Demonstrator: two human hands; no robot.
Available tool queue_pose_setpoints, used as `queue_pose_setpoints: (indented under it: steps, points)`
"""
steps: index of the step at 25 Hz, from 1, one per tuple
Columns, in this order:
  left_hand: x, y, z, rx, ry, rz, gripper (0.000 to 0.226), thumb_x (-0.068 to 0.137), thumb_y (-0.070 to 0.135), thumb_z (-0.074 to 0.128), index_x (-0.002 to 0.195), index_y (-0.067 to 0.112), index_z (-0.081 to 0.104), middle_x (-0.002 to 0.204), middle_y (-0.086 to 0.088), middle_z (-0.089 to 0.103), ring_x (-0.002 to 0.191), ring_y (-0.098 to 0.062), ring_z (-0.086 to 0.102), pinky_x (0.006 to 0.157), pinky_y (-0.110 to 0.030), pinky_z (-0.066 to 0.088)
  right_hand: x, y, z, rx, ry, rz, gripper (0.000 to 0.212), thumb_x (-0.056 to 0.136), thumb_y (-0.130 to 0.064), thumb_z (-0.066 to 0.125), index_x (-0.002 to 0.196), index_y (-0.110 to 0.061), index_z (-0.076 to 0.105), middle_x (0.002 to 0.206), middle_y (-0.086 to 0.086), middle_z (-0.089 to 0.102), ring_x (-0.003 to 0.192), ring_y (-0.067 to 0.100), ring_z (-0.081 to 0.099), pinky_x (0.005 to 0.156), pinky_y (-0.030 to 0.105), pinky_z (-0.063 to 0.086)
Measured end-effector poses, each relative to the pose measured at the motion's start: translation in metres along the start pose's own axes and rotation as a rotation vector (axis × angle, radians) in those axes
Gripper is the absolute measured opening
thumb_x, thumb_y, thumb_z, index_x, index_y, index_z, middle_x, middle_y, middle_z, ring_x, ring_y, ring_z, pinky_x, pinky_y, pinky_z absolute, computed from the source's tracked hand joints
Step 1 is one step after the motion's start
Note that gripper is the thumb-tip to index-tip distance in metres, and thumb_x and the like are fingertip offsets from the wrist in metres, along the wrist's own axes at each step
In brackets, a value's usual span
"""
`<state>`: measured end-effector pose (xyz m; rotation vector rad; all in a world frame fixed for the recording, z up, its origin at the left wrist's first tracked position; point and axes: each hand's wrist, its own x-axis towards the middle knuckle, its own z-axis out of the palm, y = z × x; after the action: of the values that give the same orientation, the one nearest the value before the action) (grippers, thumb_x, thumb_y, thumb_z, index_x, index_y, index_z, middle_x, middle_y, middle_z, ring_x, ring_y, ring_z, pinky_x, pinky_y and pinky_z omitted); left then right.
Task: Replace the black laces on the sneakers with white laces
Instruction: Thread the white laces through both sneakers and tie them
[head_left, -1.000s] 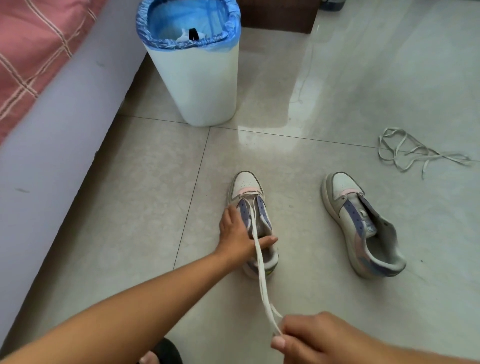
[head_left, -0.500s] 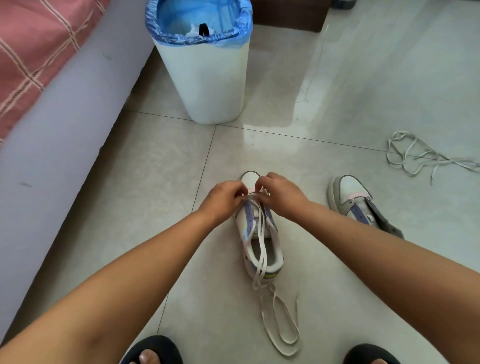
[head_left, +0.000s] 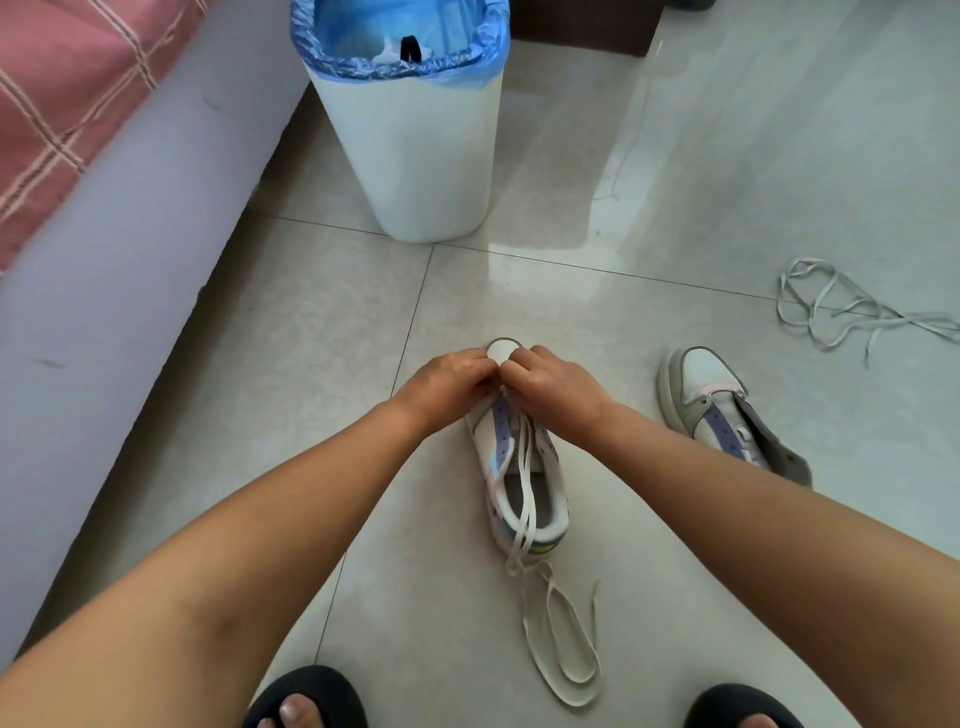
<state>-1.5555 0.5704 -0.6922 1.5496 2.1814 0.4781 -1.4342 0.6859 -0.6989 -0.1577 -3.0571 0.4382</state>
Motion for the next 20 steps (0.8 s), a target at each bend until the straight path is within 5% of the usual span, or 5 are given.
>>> queue_pose_setpoints:
  steps: [5, 8, 13, 17, 20]
  points:
    - [-0.001, 0.0, 0.014, 0.023, 0.071, 0.049, 0.016, 0.085, 0.011, 0.054, 0.084, -0.004, 0.06, 0.084, -0.019, 0.058, 0.073, -0.034, 0.056, 0.058, -0.036, 0.043, -0.005, -0.007, -0.003, 0.224, 0.09, 0.219, 0.015, 0.075, -0.001, 0.064, 0.088, -0.001, 0.056, 0.089, 0.016, 0.055, 0.081, 0.035, 0.055, 0.051, 0.038, 0.046]
    - [-0.008, 0.017, 0.035, -0.123, 0.251, -0.258, 0.012, 0.084, 0.009, 0.054, 0.085, -0.002, 0.056, 0.09, -0.019, 0.056, 0.084, -0.032, 0.052, 0.067, -0.039, 0.043, -0.028, -0.021, -0.007, 0.334, 0.091, 0.544, 0.016, 0.087, -0.014, 0.06, 0.097, -0.001, 0.059, 0.102, 0.016, 0.052, 0.096, 0.031, 0.048, 0.074, 0.04, 0.046]
    - [0.001, 0.054, 0.049, -0.349, 0.394, -0.784, 0.017, 0.088, 0.014, 0.048, 0.095, -0.001, 0.054, 0.107, -0.017, 0.053, 0.104, -0.032, 0.046, 0.08, -0.041, 0.041, -0.059, -0.049, -0.012, 0.107, 0.041, 0.452, 0.017, 0.078, -0.016, 0.071, 0.084, -0.004, 0.061, 0.085, 0.015, 0.054, 0.072, 0.035, 0.055, 0.042, 0.029, 0.033]
    - [-0.01, 0.041, 0.057, -0.124, 0.468, -0.391, 0.021, 0.081, 0.015, 0.041, 0.078, -0.001, 0.054, 0.081, -0.02, 0.056, 0.074, -0.036, 0.056, 0.058, -0.038, 0.049, -0.064, -0.07, -0.018, 0.101, -0.038, 0.517, 0.018, 0.084, -0.022, 0.065, 0.089, -0.006, 0.058, 0.09, 0.014, 0.052, 0.078, 0.033, 0.054, 0.048, 0.032, 0.034]
    - [-0.02, 0.013, 0.055, 0.095, 0.415, -0.127, 0.013, 0.072, -0.001, 0.068, 0.074, 0.001, 0.056, 0.07, -0.015, 0.055, 0.057, -0.031, 0.057, 0.044, -0.029, 0.049, -0.069, -0.075, -0.027, 0.361, -0.155, 0.834, 0.026, 0.094, -0.034, 0.048, 0.098, -0.012, 0.061, 0.105, 0.007, 0.052, 0.095, 0.026, 0.053, 0.078, 0.037, 0.047]
